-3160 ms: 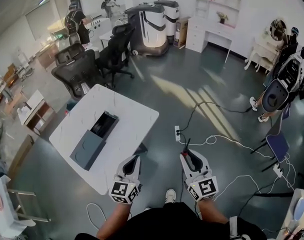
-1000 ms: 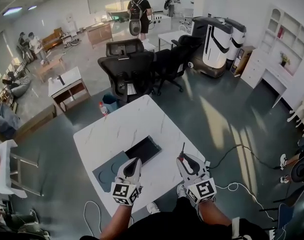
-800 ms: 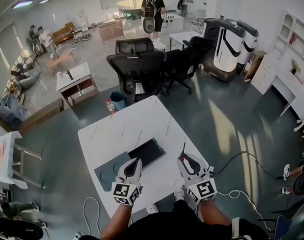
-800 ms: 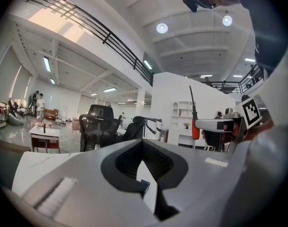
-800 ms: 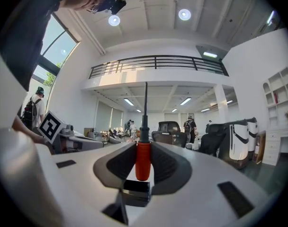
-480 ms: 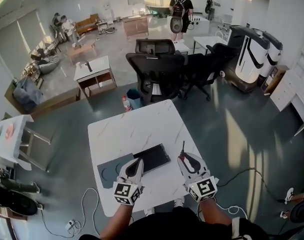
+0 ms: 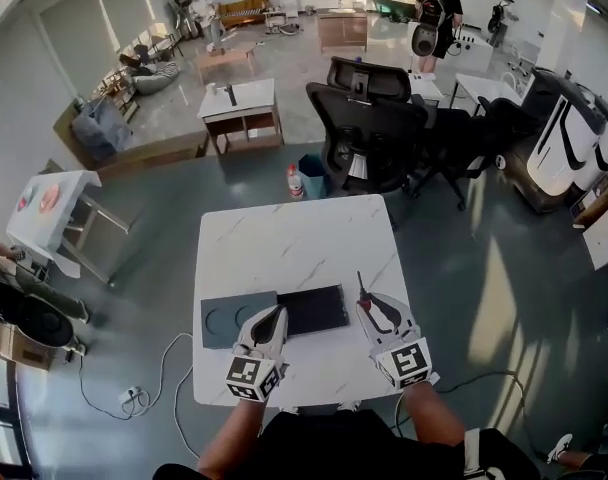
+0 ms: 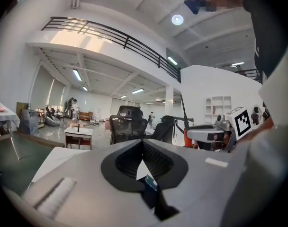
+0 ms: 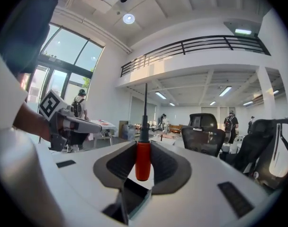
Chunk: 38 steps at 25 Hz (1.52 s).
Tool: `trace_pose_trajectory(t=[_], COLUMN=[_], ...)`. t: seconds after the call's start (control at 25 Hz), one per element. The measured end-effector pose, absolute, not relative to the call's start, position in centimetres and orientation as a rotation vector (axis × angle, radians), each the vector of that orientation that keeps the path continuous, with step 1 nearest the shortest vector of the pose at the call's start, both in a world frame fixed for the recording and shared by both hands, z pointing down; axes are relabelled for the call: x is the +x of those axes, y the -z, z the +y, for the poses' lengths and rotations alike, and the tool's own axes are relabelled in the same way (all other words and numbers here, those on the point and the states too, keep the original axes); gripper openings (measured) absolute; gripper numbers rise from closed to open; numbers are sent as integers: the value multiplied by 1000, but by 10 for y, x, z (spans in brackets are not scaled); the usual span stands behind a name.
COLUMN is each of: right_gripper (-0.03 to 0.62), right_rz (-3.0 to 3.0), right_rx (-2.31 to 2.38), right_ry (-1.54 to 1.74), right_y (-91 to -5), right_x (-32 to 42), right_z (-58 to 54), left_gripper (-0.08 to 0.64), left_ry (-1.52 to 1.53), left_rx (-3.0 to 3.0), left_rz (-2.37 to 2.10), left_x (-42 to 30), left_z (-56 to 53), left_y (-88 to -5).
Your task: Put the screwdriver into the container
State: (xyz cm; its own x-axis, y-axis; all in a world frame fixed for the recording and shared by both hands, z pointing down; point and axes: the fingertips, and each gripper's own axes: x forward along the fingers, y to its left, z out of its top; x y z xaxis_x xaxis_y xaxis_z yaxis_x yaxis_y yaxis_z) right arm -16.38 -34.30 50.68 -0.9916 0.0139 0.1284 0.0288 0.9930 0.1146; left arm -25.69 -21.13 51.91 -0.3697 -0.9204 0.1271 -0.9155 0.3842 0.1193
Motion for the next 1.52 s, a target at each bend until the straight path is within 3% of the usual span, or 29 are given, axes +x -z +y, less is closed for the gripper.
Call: trace_pose_trajectory(t=[0.72, 1.52], right_gripper=[97, 97], right_rz=[-2455, -1848], right_rx=[-427, -735], right_ry=[837, 1130], right_y=[-637, -763], right_x=[-228, -246], right_z=[-306, -291], left_gripper=[9, 9], left_ry=[16, 25], left_rx=[1477, 1399], left_rz=[-2517, -2528], left_x=[-281, -299], left_z=[-142, -100], left_y=[-542, -558])
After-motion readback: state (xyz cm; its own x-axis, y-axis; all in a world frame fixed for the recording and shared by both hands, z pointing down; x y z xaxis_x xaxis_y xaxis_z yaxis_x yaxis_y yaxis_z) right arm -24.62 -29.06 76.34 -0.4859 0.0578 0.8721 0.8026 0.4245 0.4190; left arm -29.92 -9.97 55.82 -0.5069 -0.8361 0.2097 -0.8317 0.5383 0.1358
